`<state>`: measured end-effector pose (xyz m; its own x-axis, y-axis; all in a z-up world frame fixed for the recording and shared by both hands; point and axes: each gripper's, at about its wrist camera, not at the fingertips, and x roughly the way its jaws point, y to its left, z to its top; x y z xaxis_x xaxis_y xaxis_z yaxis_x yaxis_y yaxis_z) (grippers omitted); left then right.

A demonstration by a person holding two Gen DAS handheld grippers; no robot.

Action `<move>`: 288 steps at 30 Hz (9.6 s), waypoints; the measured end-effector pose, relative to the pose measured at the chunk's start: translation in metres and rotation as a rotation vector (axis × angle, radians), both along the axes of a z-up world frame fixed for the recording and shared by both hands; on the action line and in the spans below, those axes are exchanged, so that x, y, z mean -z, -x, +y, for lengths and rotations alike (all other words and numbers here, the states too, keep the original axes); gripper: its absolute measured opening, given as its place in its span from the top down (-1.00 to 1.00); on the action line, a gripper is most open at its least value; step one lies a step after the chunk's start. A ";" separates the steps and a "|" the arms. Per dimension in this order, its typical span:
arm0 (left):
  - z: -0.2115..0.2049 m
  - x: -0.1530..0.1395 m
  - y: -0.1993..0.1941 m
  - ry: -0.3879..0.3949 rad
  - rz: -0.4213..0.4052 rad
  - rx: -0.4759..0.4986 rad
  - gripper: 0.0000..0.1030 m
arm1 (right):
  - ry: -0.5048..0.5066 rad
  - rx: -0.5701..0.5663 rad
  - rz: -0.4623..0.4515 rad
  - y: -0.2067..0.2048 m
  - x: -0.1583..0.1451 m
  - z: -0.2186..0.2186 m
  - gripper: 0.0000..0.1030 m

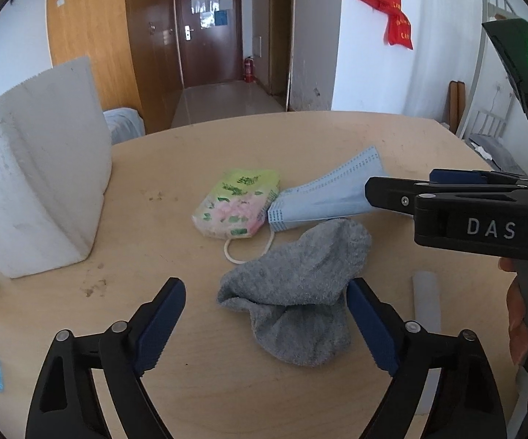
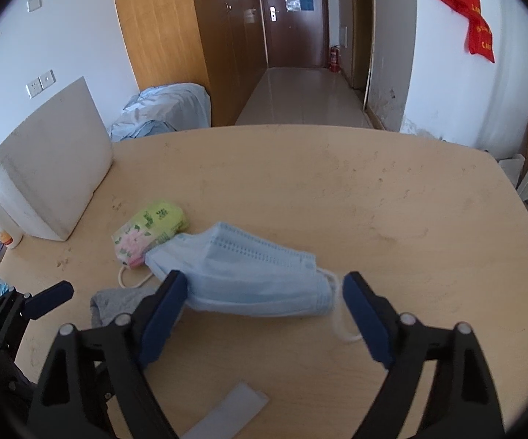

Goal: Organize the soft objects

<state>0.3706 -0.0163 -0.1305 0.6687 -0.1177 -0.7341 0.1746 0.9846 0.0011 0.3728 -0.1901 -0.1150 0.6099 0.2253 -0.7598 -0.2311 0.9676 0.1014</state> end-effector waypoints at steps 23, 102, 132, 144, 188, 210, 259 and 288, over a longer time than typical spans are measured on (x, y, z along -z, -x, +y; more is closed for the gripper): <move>0.003 0.005 0.003 0.065 0.059 0.031 0.87 | -0.109 -0.002 0.015 0.003 -0.001 -0.017 0.79; 0.024 -0.038 0.053 0.037 -0.087 0.010 -0.50 | -0.113 -0.026 -0.130 0.056 -0.051 -0.002 0.67; 0.028 0.003 0.015 0.025 0.093 -0.011 0.91 | -0.123 -0.046 -0.113 0.052 -0.047 -0.006 0.66; 0.027 -0.042 0.046 0.032 -0.042 -0.014 0.91 | -0.131 -0.062 -0.148 0.069 -0.061 -0.004 0.66; 0.097 -0.155 0.188 0.007 -0.392 -0.289 0.91 | -0.196 -0.314 -0.319 0.153 -0.121 0.079 0.66; 0.146 -0.159 0.199 0.010 -0.403 -0.414 0.91 | -0.202 -0.401 -0.322 0.143 -0.130 0.125 0.66; 0.219 -0.155 -0.004 -0.001 -0.349 -0.418 0.91 | -0.138 -0.373 -0.293 -0.025 -0.130 0.212 0.66; 0.228 -0.150 -0.059 0.020 -0.352 -0.394 0.91 | -0.140 -0.336 -0.297 -0.036 -0.125 0.217 0.66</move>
<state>0.4295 0.2117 0.0198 0.8710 0.1805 -0.4569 -0.2163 0.9760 -0.0269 0.4091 0.0271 0.0102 0.6725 0.5352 -0.5113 -0.5678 0.8161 0.1074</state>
